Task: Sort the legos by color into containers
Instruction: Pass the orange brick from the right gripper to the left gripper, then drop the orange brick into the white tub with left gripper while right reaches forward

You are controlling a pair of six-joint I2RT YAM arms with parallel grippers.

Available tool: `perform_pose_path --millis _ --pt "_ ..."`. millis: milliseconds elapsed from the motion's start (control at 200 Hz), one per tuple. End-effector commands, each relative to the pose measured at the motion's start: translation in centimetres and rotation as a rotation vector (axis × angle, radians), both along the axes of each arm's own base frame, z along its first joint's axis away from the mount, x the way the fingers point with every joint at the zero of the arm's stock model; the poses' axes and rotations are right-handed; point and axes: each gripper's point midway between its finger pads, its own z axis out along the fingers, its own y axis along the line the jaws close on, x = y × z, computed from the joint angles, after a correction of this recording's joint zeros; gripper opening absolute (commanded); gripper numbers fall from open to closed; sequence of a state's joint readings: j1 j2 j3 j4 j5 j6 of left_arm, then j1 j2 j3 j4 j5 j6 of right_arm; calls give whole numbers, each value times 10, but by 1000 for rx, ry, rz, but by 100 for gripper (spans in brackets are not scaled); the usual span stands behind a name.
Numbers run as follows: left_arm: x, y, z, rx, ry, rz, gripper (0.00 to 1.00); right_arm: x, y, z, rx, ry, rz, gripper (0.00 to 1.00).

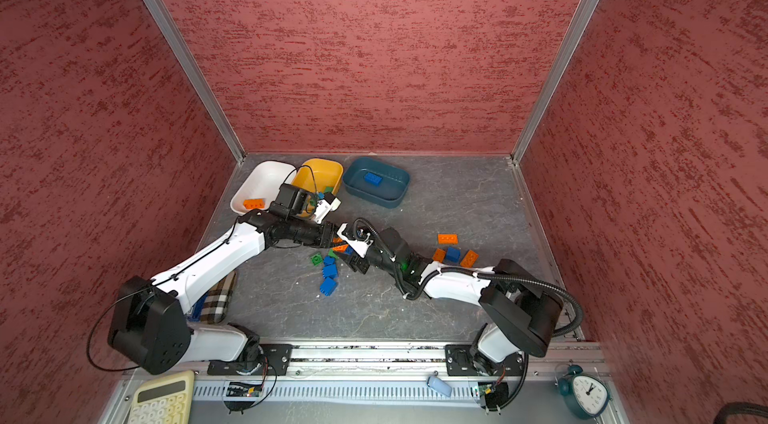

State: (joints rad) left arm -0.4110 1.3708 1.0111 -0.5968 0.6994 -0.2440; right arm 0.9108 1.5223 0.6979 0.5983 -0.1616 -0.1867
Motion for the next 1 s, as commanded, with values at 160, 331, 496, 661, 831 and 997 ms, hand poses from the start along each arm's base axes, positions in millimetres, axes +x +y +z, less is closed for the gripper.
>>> perform_pose_path --millis 160,331,496,661,831,997 --pt "23 4 15 -4 -133 70 0 -1 6 10 36 46 11 81" --pt "49 34 12 53 -156 203 0 3 -7 9 50 74 -57 99" --pt "85 86 14 150 -208 444 0 17 -27 3 52 88 -196 99" --pt "112 142 20 255 -267 699 0 47 -57 -10 14 125 -454 99" --pt "131 204 15 344 -248 951 0 71 -85 -25 -55 137 -695 99" --pt "145 252 -6 384 -182 1083 0 76 -96 -31 -79 148 -773 99"
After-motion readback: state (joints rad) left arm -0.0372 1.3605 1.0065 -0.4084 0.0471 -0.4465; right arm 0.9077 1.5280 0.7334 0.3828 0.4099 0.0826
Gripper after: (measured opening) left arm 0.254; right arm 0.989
